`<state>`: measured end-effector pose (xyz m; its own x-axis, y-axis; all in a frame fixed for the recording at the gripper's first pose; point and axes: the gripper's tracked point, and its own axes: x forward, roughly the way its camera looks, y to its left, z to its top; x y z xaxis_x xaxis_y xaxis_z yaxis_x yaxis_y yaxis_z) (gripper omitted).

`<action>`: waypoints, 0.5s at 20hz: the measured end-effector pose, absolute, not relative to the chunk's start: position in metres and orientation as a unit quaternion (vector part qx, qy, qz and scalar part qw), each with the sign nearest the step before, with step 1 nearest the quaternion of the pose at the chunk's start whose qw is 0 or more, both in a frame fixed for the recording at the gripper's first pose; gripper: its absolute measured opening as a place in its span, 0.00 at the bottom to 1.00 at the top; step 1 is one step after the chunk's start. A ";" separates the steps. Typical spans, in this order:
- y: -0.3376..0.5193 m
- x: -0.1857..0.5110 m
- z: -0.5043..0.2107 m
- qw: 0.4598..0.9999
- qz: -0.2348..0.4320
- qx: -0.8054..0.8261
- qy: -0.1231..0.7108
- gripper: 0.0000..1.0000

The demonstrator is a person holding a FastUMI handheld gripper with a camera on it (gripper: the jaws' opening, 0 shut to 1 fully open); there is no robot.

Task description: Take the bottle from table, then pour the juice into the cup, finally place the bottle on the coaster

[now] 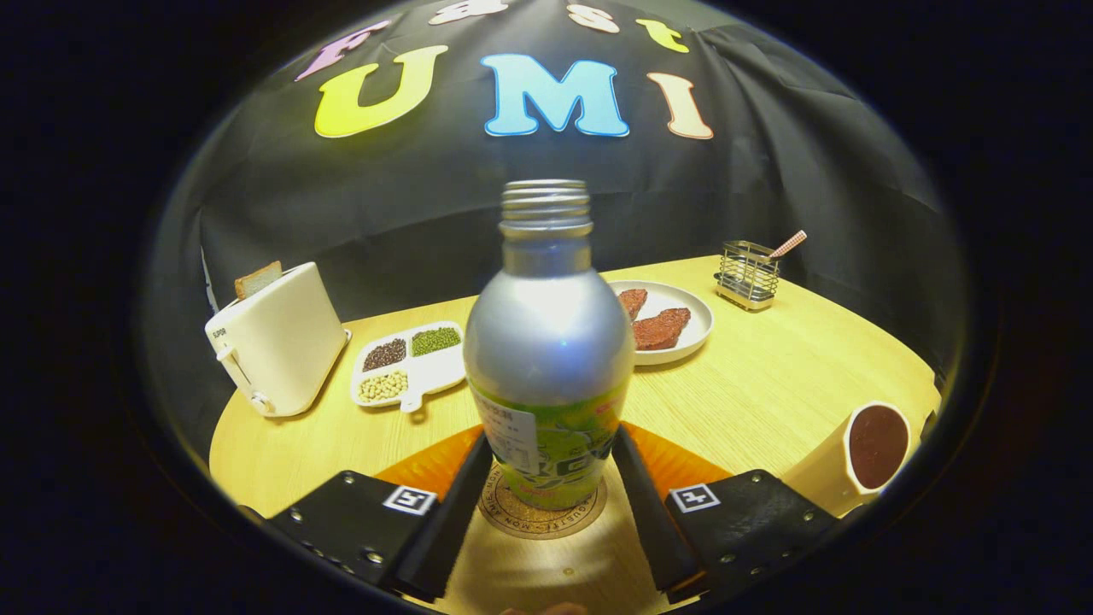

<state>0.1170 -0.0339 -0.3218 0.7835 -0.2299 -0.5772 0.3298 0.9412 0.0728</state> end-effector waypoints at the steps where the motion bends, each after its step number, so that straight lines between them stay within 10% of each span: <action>1: -0.033 0.114 -0.321 0.940 -0.149 0.084 0.295 0.90; 10: -0.032 0.100 -0.290 0.950 -0.113 0.095 0.275 0.99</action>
